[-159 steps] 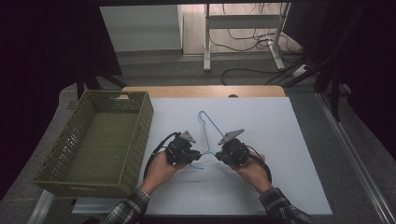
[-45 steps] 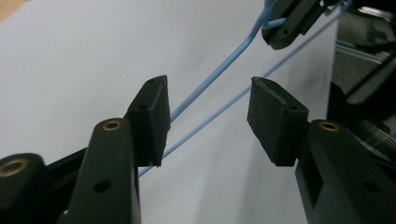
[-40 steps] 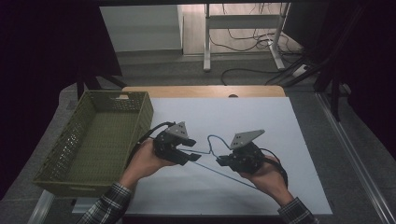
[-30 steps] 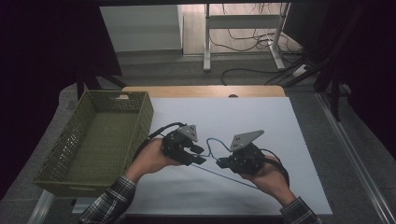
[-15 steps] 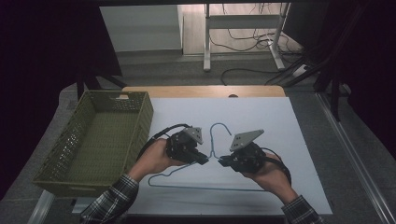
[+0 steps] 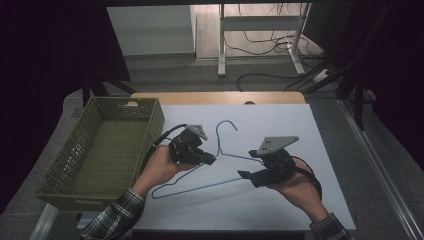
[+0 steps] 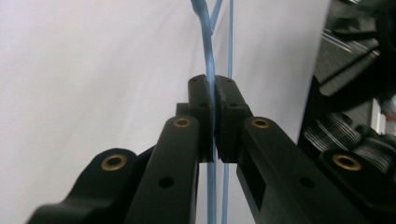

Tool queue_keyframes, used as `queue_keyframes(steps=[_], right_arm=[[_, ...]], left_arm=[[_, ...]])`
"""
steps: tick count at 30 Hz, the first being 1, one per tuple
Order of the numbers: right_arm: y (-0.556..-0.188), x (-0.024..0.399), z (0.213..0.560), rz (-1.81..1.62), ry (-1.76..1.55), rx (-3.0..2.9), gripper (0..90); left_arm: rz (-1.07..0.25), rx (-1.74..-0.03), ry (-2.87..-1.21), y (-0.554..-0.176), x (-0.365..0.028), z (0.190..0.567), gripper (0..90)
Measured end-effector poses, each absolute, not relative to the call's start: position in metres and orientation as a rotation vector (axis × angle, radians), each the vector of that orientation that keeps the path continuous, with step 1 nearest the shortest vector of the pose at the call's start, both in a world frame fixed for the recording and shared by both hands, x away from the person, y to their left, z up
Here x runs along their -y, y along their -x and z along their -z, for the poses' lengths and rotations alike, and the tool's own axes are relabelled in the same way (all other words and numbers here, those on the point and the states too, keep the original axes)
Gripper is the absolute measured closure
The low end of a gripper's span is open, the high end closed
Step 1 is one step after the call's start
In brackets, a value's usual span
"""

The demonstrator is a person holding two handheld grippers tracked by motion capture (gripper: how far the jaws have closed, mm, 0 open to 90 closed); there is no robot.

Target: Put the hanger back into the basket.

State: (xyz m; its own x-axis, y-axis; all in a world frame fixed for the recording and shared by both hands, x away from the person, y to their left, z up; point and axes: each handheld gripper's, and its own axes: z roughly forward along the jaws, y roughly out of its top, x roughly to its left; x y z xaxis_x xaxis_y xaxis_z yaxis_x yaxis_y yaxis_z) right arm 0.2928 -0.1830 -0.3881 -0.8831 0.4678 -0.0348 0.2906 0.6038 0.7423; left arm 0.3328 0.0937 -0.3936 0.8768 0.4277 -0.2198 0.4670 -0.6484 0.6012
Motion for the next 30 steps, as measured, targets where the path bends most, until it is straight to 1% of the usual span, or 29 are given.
queue_keyframes(steps=[5,9,11,13,21,26,27,30], right_arm=[[-0.288,0.188,0.393,-1.168,-0.678,-2.586,13.1],[-0.283,0.192,0.400,-1.189,-0.728,-2.579,8.3],[-0.282,0.194,0.402,-1.193,-0.745,-2.574,7.6],[-0.279,0.199,0.408,-1.192,-0.777,-2.568,5.0],[-0.275,0.214,0.419,-1.228,-0.885,-2.530,2.4],[-0.272,0.224,0.423,-1.239,-0.926,-2.494,2.2],[-0.272,0.225,0.423,-1.242,-0.930,-2.485,2.1],[-0.270,0.230,0.424,-1.254,-0.950,-2.469,1.8]], left_arm=[[0.061,-0.708,-2.318,-0.334,-0.108,0.389,87.4],[0.042,-0.738,-2.298,-0.334,-0.120,0.382,87.4],[0.032,-0.742,-2.299,-0.334,-0.123,0.380,87.4],[0.019,-0.776,-2.269,-0.333,-0.133,0.374,87.4],[-0.022,-0.843,-2.219,-0.333,-0.161,0.355,87.4],[-0.097,-0.913,-2.173,-0.330,-0.192,0.334,87.4],[-0.097,-0.913,-2.173,-0.330,-0.192,0.334,87.4],[-0.160,-0.964,-2.155,-0.327,-0.218,0.323,87.4]])
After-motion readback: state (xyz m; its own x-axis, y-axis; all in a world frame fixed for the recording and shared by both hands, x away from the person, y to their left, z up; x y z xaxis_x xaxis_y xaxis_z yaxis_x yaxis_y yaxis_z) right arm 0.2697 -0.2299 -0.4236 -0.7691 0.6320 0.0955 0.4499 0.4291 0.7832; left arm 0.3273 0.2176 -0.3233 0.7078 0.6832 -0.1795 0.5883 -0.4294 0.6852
